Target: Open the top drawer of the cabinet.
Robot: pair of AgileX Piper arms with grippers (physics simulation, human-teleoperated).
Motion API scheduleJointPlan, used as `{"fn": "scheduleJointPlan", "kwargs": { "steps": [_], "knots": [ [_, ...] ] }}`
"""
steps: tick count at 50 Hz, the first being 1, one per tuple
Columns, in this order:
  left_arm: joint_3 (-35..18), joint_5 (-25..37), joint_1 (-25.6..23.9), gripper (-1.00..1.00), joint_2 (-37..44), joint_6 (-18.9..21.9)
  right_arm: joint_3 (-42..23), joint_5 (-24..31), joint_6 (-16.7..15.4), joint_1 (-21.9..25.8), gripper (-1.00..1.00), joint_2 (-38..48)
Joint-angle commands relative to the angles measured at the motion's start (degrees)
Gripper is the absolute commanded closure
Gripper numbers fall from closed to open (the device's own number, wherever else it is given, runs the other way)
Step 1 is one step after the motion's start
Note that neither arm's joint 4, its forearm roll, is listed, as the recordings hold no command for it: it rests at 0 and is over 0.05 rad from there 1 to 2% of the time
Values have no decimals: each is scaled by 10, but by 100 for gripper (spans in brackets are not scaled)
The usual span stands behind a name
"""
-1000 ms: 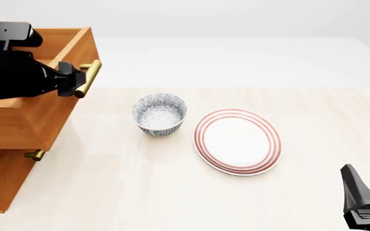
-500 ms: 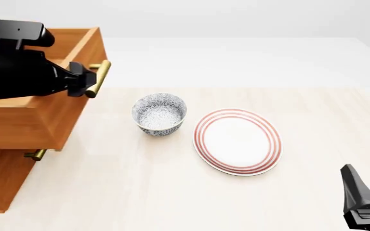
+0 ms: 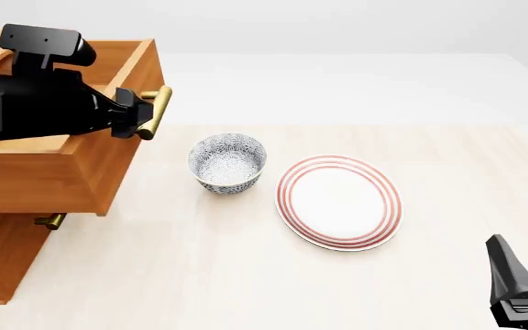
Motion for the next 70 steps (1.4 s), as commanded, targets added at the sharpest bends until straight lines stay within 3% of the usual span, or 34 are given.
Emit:
{"fn": "scheduleJointPlan", "kwargs": {
  "steps": [1, 21, 70],
  "knots": [
    [-3, -4, -15, -100, 0, 5, 0, 0, 0, 0, -100, 0],
    [-12, 2, -37, -100, -6, 13, 0, 0, 0, 0, -100, 0],
    [-89, 99, 21, -100, -75, 68, 0, 0, 0, 0, -100, 0]
  ]
}}
